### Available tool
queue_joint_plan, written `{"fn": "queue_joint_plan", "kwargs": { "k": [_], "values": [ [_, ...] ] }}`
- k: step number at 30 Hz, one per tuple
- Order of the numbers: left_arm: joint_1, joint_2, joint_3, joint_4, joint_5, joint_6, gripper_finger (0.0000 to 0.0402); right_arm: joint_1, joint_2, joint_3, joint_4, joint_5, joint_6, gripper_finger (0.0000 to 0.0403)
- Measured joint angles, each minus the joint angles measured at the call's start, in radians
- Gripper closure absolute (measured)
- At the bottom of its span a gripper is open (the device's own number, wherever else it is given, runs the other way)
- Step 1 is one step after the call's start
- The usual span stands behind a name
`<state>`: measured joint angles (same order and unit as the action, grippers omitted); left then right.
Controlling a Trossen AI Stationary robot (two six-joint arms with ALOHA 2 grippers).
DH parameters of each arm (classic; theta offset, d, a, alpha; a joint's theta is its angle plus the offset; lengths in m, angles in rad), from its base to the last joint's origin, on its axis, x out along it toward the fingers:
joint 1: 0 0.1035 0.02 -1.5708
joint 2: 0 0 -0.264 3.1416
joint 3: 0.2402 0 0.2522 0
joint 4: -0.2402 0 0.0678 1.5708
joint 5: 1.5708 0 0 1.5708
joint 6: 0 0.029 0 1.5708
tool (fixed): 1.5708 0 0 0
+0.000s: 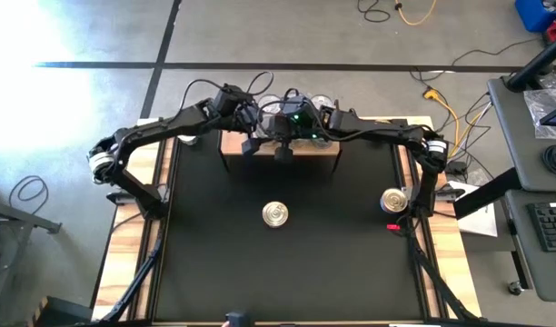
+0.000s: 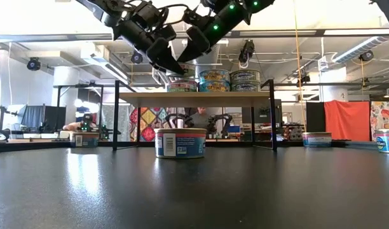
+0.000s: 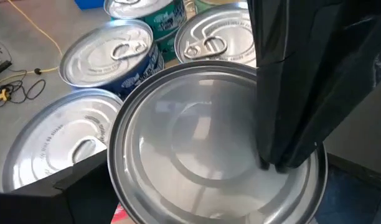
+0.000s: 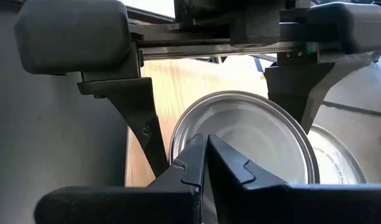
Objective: Stack canned seafood by type on shelf
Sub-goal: Stack the white green tuna can on top of the white green tuna can on the shelf
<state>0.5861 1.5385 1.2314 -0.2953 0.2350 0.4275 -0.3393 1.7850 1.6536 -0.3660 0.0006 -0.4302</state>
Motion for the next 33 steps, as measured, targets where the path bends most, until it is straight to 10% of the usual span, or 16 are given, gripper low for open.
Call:
{"fn": "queue_joint_plan", "kwargs": {
  "k": [33],
  "values": [
    [0.007, 0.037, -0.012, -0.027, -0.011, 0.004, 0.0002, -0.006, 0.039, -0.003, -0.017, -0.005, 0.011, 0.0390]
  ]
}}
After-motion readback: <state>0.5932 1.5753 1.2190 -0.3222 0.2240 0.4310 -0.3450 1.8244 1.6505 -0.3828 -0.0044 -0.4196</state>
